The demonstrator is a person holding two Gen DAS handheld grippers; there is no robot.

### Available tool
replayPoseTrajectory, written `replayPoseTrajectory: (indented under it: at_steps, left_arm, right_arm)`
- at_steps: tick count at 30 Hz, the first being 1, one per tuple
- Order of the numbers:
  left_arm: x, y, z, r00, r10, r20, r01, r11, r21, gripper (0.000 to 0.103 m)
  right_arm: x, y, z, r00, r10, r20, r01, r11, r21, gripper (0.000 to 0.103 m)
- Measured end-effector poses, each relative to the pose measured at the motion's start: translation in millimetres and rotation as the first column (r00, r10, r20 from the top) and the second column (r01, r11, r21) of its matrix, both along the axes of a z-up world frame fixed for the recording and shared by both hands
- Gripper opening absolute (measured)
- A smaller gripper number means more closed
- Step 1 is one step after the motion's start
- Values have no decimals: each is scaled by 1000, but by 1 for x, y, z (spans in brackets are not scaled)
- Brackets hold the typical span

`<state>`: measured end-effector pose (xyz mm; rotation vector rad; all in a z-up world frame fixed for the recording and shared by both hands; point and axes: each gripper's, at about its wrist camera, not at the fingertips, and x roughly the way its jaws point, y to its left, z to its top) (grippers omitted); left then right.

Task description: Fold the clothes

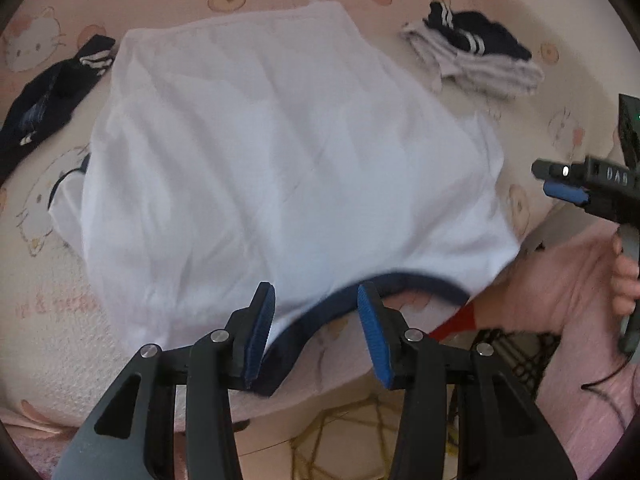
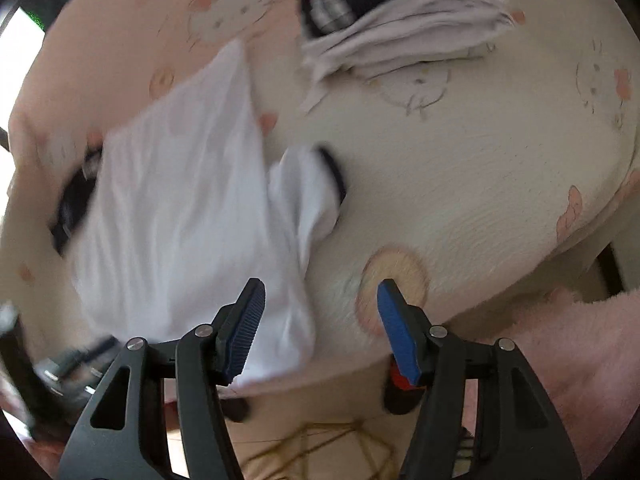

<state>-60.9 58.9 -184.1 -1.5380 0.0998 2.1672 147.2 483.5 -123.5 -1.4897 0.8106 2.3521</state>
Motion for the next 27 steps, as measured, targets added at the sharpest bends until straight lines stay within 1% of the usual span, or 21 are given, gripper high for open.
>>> replayPoseTrajectory:
  at_steps: [2, 4, 6, 9, 10, 11, 12, 14, 15, 16, 19, 20, 24, 26, 27]
  left_arm:
    - [-1, 7, -1, 1000, 6, 10, -7, 998, 58, 45]
    - [-8, 20, -2, 1000, 8, 21, -11, 993, 115, 45]
    - [-16, 43, -7, 999, -10, 35, 5, 991, 134, 45]
    - [-23, 76, -17, 998, -47, 42, 42, 992, 121, 45]
    - [-25, 83, -20, 997, -57, 42, 51, 991, 120, 45]
    - [-26, 91, -22, 997, -67, 43, 61, 991, 120, 45]
    - [-28, 97, -24, 997, -68, 45, 63, 991, 120, 45]
    - [-33, 103, -30, 996, -62, 58, 55, 991, 122, 45]
    - [-35, 105, -35, 996, -58, 67, 49, 991, 124, 45]
    - [-36, 105, -37, 996, -54, 72, 45, 991, 125, 45]
    - [-41, 104, -39, 996, -48, 79, 36, 989, 142, 45]
    - [-42, 104, -40, 996, -46, 81, 34, 988, 148, 45]
    - [-44, 101, -40, 995, -57, 81, 43, 985, 169, 45]
    - [-43, 103, -46, 992, -76, 101, 60, 987, 148, 46]
    - [-42, 104, -48, 991, -84, 103, 69, 988, 136, 46]
  right_arm:
    - [-7, 17, 2, 1000, 13, 16, -14, 999, 48, 62]
    - [-37, 13, -5, 998, 61, 32, -64, 992, 107, 63]
    - [-55, 15, -18, 996, 81, 45, -85, 993, 85, 63]
    - [-71, 14, -48, 996, 66, 53, -64, 997, -45, 63]
    - [-75, 13, -55, 996, 72, 52, -69, 995, -68, 63]
    - [-78, 10, -60, 995, 85, 49, -81, 994, -78, 66]
    - [-80, 5, -60, 993, 106, 41, -104, 994, -44, 66]
    - [-79, -4, -56, 984, 169, 56, -172, 984, 47, 37]
    - [-79, -8, -54, 977, 201, 68, -207, 974, 90, 14]
    - [-75, -6, -51, 978, 198, 64, -204, 974, 102, 7]
    - [-59, 10, -38, 990, 140, 27, -142, 986, 93, 5]
    - [-52, 14, -29, 992, 126, 2, -126, 987, 102, 5]
    - [-30, 26, 10, 988, 96, -122, -74, 982, 175, 5]
    - [-29, 26, 25, 983, 83, -164, -44, 973, 228, 5]
    - [-33, 25, 24, 985, 83, -153, -43, 968, 248, 5]
